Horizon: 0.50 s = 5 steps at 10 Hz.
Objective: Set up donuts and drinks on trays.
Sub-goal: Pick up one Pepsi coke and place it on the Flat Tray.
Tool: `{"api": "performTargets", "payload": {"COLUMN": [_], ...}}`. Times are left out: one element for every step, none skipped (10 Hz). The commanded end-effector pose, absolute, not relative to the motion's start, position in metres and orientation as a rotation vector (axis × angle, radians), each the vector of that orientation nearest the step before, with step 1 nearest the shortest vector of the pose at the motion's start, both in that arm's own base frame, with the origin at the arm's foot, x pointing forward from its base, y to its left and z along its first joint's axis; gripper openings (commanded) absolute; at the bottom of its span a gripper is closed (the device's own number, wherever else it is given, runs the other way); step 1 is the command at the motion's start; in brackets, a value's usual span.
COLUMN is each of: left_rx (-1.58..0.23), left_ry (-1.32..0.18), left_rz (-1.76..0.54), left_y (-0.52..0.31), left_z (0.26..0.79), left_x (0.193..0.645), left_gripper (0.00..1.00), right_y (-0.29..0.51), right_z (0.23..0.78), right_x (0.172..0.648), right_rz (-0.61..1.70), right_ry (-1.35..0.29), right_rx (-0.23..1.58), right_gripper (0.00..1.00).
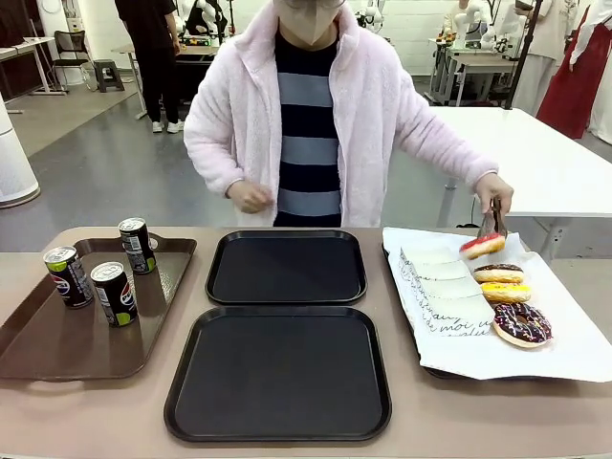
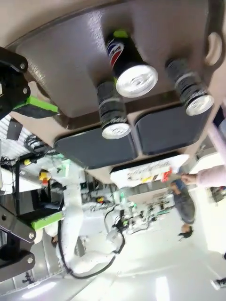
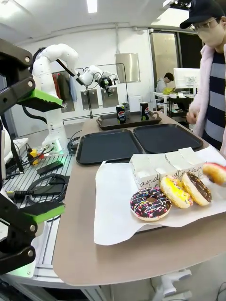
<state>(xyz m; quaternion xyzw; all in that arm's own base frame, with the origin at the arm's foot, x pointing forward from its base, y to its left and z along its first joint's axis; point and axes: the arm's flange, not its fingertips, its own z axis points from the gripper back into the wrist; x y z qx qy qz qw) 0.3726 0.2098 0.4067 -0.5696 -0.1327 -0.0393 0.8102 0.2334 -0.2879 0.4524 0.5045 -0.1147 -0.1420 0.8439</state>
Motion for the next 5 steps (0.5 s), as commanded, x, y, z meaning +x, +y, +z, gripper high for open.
{"api": "performTargets", "payload": {"left_rx": [-1.022, -0.913, -0.771, -0.647, -0.551], "left_ry": [-0.280, -0.256, -0.221, -0.143, -0.134], "left_rz": [-0.056, -0.068, -0.077, -0.092, -0.078], "left_y": [0.189, 0.176, 0.161, 0.145, 0.127], "left_z": [0.463, 0.487, 0.504, 0.514, 0.519], "left_x": [0.373, 0.377, 0.379, 0.382, 0.387], "left_gripper": [1.00, 1.00, 1.00, 1.00, 1.00], "right_y": [-0.288, -0.288, -0.288, -0.288, -0.288], "right_z": [0.453, 0.453, 0.453, 0.453, 0.453], "right_x": [0.232, 0.232, 0.232, 0.232, 0.232], "right_rz": [-0.296, -0.296, -0.296, -0.296, -0.296], "right_ry": [-0.242, -0.242, -0.242, -0.242, -0.242], "right_rx": [1.073, 1.073, 1.073, 1.073, 1.073], "right_gripper": [1.00, 1.00, 1.00, 1.00, 1.00]}}
